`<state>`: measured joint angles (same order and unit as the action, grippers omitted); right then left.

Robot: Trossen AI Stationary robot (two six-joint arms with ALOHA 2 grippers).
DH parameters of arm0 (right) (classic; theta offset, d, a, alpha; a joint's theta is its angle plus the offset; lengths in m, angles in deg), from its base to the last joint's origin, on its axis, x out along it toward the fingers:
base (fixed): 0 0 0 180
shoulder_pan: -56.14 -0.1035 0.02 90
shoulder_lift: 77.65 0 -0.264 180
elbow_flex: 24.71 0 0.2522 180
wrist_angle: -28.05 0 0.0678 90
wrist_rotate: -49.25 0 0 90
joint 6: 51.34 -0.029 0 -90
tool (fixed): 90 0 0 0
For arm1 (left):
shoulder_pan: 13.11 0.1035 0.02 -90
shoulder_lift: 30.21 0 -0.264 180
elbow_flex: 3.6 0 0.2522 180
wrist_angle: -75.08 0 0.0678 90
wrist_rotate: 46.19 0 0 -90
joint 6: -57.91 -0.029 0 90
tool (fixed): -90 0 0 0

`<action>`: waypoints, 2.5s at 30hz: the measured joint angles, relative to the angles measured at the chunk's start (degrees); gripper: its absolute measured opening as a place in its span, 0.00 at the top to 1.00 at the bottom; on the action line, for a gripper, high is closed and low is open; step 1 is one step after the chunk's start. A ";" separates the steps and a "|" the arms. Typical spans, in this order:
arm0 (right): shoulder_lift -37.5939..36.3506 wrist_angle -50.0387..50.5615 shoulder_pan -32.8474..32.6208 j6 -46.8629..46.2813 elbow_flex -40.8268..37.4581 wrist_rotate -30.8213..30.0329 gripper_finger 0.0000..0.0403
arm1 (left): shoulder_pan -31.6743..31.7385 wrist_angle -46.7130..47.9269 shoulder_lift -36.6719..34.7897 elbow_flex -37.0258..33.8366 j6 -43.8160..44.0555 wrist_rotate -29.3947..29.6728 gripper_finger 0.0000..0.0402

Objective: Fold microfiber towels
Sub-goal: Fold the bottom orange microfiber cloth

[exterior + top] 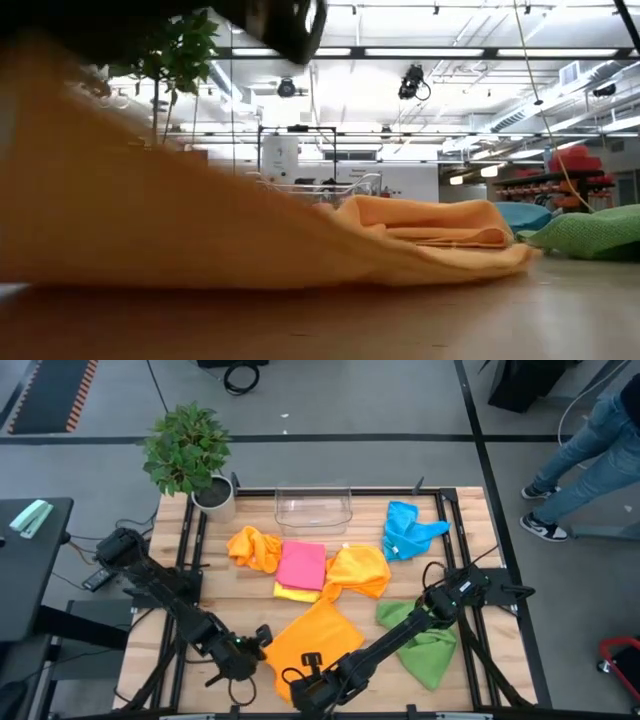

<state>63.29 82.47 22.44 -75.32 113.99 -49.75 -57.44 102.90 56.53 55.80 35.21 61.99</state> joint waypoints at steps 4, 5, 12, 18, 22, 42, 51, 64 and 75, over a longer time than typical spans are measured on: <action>-3.38 2.91 -0.60 -5.66 -0.02 -0.91 0.99 | 3.44 -0.51 -3.00 3.00 -0.74 -1.00 0.99; -4.36 4.07 -0.97 -7.53 -0.02 -1.46 0.99 | 4.55 -0.13 -3.12 3.80 -0.70 -1.89 0.99; -6.53 18.13 -6.94 -29.54 -0.07 -11.85 0.99 | 12.33 4.86 -2.47 11.60 3.64 -7.24 0.99; -6.96 22.99 -10.95 -51.03 -4.47 -14.70 0.99 | 18.83 4.32 0.57 15.78 5.40 -13.01 0.99; -9.18 21.88 -11.91 -60.56 -10.05 -15.62 0.99 | 20.97 3.84 5.96 18.05 6.00 -14.53 0.99; -29.18 0.97 -6.46 -72.40 -47.64 -13.97 0.99 | 32.23 2.54 13.67 19.51 8.63 -14.71 0.99; -29.81 1.13 -6.66 -74.87 -49.29 -13.88 0.99 | 32.55 1.04 18.91 19.38 10.26 -13.18 0.99; -28.93 3.29 -6.24 -80.60 -49.31 -13.55 0.99 | 33.61 -4.34 18.28 19.44 9.08 -9.38 0.95; -28.93 4.84 -6.94 -83.84 -49.31 -13.31 0.99 | 34.28 -5.01 17.84 19.44 12.19 -7.34 0.57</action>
<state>34.36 87.31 15.49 -159.15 64.68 -63.06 -23.16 97.90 74.37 75.24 47.39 54.65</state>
